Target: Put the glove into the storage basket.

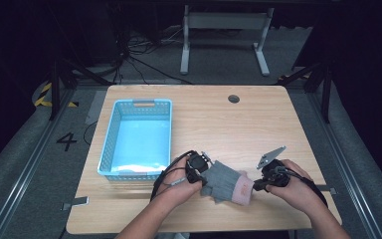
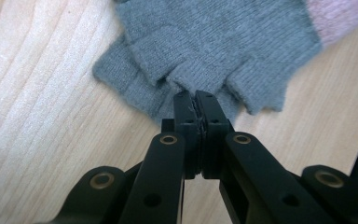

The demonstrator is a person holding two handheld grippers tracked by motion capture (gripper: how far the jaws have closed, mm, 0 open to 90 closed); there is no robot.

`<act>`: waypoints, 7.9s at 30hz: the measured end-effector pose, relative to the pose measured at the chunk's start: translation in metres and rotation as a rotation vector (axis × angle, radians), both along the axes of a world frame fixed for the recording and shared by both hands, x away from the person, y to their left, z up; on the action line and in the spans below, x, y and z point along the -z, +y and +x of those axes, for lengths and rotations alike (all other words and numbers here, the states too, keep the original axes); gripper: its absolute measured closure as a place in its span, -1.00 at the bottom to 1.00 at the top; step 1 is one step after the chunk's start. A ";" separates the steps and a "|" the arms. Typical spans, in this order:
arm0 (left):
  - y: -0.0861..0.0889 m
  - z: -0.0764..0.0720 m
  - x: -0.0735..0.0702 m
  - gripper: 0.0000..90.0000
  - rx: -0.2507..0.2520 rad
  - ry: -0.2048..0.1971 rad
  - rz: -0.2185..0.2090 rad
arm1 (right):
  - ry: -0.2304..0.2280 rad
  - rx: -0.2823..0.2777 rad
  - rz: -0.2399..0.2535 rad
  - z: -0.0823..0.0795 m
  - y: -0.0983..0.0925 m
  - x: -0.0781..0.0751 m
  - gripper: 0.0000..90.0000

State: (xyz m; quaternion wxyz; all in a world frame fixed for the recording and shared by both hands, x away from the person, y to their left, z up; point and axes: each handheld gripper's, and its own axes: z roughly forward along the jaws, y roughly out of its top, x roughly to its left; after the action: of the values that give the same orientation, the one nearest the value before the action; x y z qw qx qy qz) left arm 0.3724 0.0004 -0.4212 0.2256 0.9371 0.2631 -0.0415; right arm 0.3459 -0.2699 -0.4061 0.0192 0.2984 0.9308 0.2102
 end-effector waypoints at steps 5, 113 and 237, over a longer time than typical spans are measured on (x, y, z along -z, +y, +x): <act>0.002 -0.005 -0.008 0.98 0.005 -0.004 -0.004 | -0.020 0.019 0.006 -0.002 0.001 -0.008 0.93; -0.016 -0.005 -0.023 -0.18 -0.055 -0.119 -0.141 | -0.102 0.239 0.053 0.013 -0.042 -0.011 0.59; 0.062 0.014 -0.107 0.54 -0.067 -0.225 -0.051 | -0.107 0.258 0.182 0.049 -0.050 -0.018 0.33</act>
State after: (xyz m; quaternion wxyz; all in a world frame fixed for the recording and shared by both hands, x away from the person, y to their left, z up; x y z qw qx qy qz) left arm 0.3859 0.0621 -0.3143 0.2786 0.9206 0.2660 0.0647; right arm 0.3951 -0.3201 -0.3881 0.0687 0.4043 0.8595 0.3051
